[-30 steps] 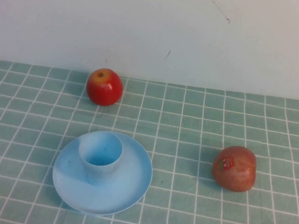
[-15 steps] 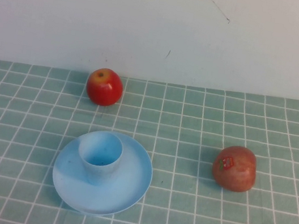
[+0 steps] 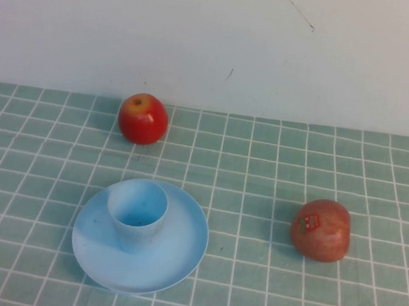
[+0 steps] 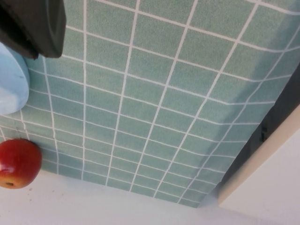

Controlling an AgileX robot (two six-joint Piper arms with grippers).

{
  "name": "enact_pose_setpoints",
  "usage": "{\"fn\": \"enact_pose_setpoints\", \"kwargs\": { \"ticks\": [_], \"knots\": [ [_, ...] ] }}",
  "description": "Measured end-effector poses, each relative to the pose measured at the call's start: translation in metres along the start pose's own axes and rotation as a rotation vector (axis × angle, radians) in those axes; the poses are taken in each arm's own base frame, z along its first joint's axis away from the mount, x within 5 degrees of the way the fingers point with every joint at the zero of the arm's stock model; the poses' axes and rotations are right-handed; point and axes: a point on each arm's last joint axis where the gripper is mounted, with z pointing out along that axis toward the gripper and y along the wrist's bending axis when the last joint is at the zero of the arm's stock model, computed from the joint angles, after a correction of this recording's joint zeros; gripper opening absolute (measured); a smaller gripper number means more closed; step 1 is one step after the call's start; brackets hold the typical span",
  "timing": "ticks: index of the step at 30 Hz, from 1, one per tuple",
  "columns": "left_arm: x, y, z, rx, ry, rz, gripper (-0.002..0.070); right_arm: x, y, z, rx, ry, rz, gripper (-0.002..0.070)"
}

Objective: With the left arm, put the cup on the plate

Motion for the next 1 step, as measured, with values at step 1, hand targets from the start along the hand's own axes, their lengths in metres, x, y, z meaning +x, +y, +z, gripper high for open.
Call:
{"fn": "enact_pose_setpoints", "kwargs": {
  "ticks": [1],
  "knots": [
    [0.0, 0.0, 0.0, 0.0, 0.0, 0.004, -0.0001, 0.0, 0.0, 0.0, 0.0, 0.0, 0.0, -0.0002]
  ]
}}
